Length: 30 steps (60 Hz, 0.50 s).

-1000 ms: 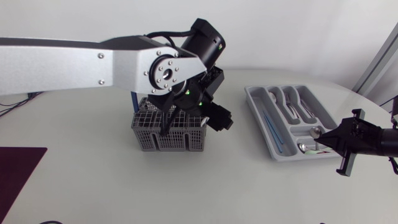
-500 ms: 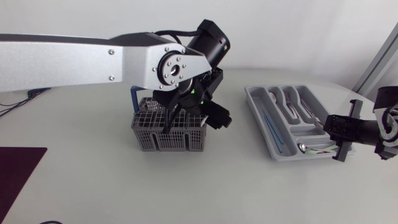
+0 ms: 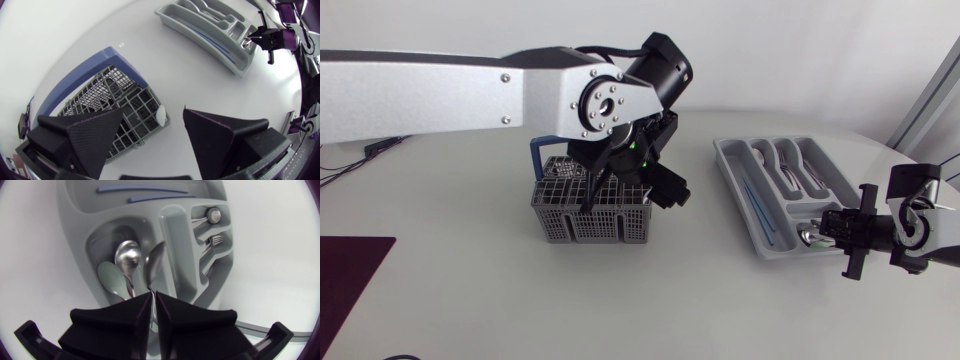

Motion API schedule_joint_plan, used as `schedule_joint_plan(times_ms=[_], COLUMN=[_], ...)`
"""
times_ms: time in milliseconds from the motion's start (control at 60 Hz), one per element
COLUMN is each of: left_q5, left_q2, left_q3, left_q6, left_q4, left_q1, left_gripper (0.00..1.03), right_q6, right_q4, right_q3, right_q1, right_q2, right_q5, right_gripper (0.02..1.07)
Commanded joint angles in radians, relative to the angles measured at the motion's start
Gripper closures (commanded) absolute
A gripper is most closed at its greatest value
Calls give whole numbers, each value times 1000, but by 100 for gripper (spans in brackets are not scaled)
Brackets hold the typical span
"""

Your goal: Unload the cutlery basket into the drawer organizer.

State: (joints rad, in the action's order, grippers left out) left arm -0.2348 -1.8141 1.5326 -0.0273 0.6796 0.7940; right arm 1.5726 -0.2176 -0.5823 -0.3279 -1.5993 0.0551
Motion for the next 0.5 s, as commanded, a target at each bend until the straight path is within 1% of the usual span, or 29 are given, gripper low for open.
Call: schedule_joint_plan(times_ms=[0,50,117,150,250,367,433,483], left_q5=[-8,-11,-28,-29,-38,-43,-67,-80], left_q2=[-22,-25,-28,-31,-30,-28,-28,-30], left_q3=[32,34,35,35,35,34,31,31], left_q6=[-25,-28,-29,-29,-29,-34,-37,-43], left_q4=[11,11,11,11,11,11,11,9], left_q1=[-4,-4,-3,-4,-6,-7,-3,2], left_gripper=[12,12,12,12,12,12,12,12], right_q6=[32,33,32,27,17,-57,-120,-160], right_q4=[-17,-16,-11,-9,17,127,193,221], right_q3=[36,44,50,52,42,-10,-42,-57], right_q1=[6,6,6,4,-10,-22,-23,-23], right_q2=[9,24,50,67,124,208,249,262], right_q5=[-6,-6,-6,-5,11,66,98,106], right_gripper=[56,37,18,12,7,7,7,7])
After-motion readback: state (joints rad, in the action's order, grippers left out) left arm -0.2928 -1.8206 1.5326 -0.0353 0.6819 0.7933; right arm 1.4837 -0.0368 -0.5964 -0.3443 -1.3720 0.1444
